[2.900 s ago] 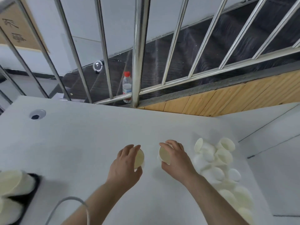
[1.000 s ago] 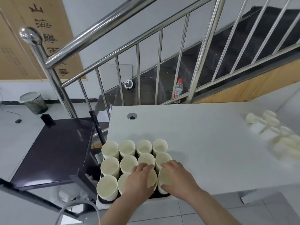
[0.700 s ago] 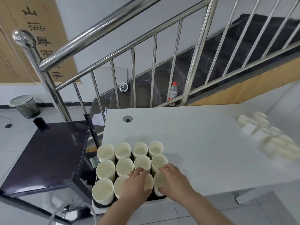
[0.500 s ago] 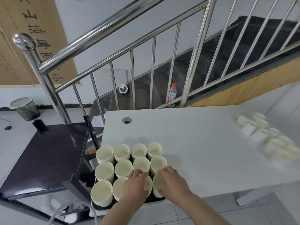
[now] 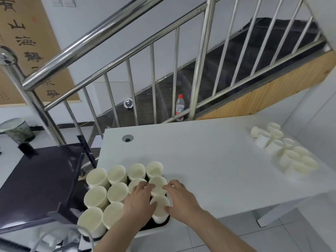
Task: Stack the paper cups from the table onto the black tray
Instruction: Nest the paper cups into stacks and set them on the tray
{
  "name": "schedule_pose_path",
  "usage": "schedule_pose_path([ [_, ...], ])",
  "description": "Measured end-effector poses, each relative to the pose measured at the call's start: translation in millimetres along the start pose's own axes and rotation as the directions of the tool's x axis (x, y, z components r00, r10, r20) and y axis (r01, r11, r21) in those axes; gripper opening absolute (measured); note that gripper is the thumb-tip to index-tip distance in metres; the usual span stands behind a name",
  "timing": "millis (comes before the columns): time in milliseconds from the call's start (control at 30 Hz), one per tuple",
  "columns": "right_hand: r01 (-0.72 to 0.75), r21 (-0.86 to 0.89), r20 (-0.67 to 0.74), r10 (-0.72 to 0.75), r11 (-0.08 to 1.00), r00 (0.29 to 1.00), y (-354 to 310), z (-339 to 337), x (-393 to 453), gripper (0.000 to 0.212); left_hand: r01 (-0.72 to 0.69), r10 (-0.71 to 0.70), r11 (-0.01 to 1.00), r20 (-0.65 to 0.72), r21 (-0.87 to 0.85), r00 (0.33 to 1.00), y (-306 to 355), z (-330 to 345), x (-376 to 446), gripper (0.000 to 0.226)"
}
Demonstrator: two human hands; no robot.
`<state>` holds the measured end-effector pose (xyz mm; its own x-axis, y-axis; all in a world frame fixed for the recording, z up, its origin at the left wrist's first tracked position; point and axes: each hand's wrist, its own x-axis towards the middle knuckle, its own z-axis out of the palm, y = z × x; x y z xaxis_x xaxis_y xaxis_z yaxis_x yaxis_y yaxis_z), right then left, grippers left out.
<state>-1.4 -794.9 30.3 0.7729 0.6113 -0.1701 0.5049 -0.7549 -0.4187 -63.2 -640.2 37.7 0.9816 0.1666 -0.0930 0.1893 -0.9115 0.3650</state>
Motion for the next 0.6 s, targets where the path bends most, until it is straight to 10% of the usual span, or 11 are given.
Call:
schedule_pose_path([
  [600, -0.22, 0.061, -0.172, 0.228, 0.974, 0.958, 250, -122, -111, 0.055, -0.249, 0.251, 0.961, -0.002, -0.124, 0.968, 264, 80, 74, 0.049],
])
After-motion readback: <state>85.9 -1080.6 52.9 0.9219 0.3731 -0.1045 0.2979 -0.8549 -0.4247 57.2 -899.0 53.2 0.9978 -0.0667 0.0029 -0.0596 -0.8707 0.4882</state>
